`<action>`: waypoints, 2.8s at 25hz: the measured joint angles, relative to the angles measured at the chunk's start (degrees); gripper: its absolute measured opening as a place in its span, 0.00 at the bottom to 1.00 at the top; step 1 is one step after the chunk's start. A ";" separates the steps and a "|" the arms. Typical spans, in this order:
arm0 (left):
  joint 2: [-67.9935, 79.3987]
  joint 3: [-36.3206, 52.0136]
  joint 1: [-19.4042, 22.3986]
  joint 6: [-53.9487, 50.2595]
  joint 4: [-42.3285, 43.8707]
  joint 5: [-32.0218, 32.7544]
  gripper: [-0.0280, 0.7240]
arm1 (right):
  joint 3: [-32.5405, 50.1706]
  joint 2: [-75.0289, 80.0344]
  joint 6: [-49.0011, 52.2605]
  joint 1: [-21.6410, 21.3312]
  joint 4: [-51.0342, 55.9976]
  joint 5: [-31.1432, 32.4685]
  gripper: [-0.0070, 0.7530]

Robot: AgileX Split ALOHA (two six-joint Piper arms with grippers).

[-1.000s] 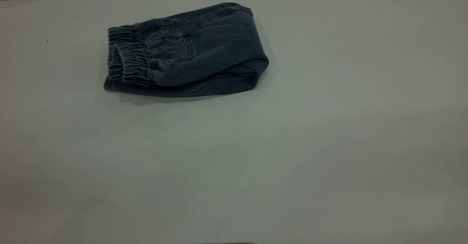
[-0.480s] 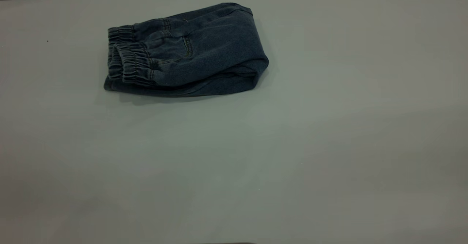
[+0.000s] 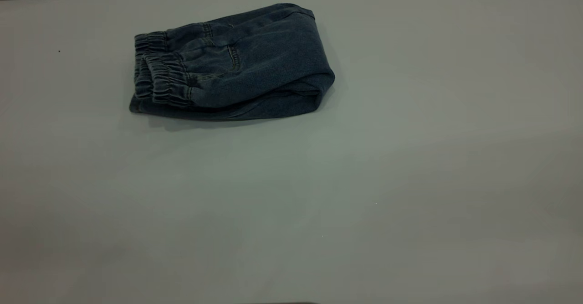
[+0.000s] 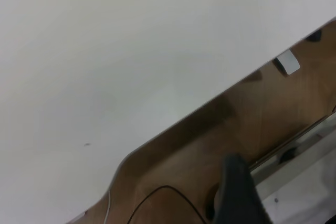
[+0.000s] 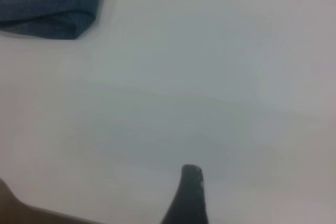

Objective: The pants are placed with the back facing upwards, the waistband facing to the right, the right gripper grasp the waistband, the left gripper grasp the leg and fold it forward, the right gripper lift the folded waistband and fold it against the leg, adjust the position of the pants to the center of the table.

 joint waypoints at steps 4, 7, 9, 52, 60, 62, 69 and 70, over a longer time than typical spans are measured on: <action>0.00 0.00 0.00 0.00 0.00 0.00 0.56 | 0.00 0.00 0.00 0.00 0.00 0.00 0.77; 0.00 0.00 0.77 0.00 -0.08 0.00 0.56 | 0.00 0.00 0.00 0.00 0.00 -0.05 0.77; -0.90 0.00 4.86 0.07 -0.16 0.00 0.56 | 0.00 0.00 0.00 0.00 0.00 -0.05 0.77; -18.35 0.00 26.88 0.07 -0.15 0.99 0.56 | 0.00 -2.25 7.51 -6.01 -5.91 -0.11 0.77; -18.35 0.00 26.88 0.07 -0.15 0.99 0.56 | 0.00 -2.25 7.56 -6.01 -5.95 -0.11 0.77; -18.35 0.00 26.88 0.07 -0.15 0.99 0.56 | 0.00 -2.25 7.56 -6.01 -5.95 -0.11 0.77; -18.35 0.00 26.88 0.07 -0.15 0.99 0.56 | 0.00 -2.25 7.56 -6.01 -5.95 -0.11 0.77; -18.35 0.00 26.88 0.07 -0.15 0.99 0.56 | 0.00 -2.25 7.56 -6.01 -5.95 -0.11 0.77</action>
